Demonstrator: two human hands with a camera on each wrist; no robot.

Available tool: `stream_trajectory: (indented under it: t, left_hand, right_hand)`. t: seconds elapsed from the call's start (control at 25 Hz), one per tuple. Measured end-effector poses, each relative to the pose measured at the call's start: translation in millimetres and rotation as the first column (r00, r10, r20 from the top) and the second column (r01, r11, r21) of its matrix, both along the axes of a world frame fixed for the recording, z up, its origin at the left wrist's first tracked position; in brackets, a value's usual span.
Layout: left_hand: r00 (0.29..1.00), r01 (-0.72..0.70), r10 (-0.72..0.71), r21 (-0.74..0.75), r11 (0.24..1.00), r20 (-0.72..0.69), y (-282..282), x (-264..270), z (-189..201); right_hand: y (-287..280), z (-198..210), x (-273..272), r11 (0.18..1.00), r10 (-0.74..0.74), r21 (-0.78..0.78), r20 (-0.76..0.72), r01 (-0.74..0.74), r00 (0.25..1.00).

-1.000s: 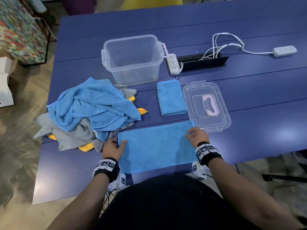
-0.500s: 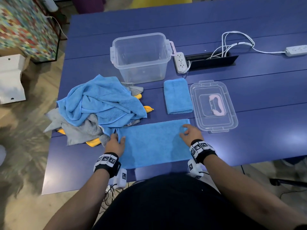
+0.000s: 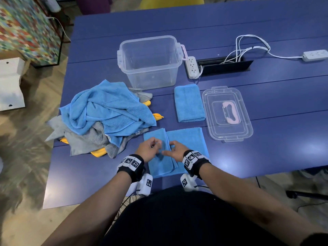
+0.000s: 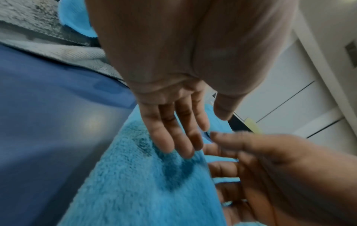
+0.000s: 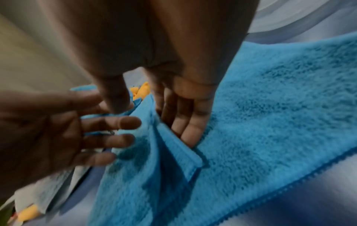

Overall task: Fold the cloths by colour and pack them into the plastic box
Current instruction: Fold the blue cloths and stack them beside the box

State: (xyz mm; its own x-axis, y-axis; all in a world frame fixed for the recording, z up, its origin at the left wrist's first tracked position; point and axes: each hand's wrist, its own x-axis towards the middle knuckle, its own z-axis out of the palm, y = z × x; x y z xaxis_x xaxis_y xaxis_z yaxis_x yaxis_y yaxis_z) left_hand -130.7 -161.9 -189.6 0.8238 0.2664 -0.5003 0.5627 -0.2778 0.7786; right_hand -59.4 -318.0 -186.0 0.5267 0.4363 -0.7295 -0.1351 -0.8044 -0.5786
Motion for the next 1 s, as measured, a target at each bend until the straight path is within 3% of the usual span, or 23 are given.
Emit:
stream_trajectory:
  t: [0.12, 0.24, 0.36, 0.48, 0.56, 0.64, 0.72, 0.88, 1.0]
  left_hand:
    - [0.996, 0.001, -0.035, 0.393, 0.919, 0.078, 33, 11, -10]
    - [0.975, 0.213, -0.218, 0.484, 0.849, -0.048, 49, 27, -18]
    - [0.926, 0.362, -0.359, 0.560, 0.745, -0.120, 49, 38, -22]
    - [0.942, 0.318, -0.324, 0.551, 0.771, -0.090, 48, 46, -22]
    - [0.939, 0.334, -0.325, 0.526, 0.782, -0.112, 48, 46, -23]
    - [0.949, 0.312, -0.278, 0.532, 0.787, -0.146, 49, 41, -25]
    - [0.961, 0.270, -0.190, 0.543, 0.795, -0.200, 48, 36, -25]
    - [0.942, 0.276, -0.139, 0.473, 0.836, -0.304, 43, 32, -19]
    - [0.949, 0.127, -0.046, 0.244, 0.961, -0.313, 32, 37, -13]
  right_hand:
    - [6, 3, 0, 0.996, 0.047, -0.082, 0.121, -0.037, 0.991]
    - [6, 8, 4, 0.985, 0.095, -0.152, 0.062, -0.085, 0.994]
    - [-1, 7, 5, 0.988, 0.011, -0.154, -0.003, -0.011, 1.000]
    - [-3, 5, 2, 0.973, -0.006, -0.231, 0.045, 0.017, 0.999]
    - [0, 8, -3, 0.934, 0.104, -0.355, 0.149, -0.045, 0.983]
    - [4, 19, -6, 0.874, 0.274, -0.474, 0.290, -0.112, 0.917]
    - [7, 23, -5, 0.890, 0.327, -0.426, 0.340, -0.166, 0.882]
    - [12, 11, -7, 0.886, 0.429, -0.260, 0.142, -0.384, 0.892]
    - [12, 11, -10, 0.930, 0.341, -0.204, 0.166, -0.306, 0.925]
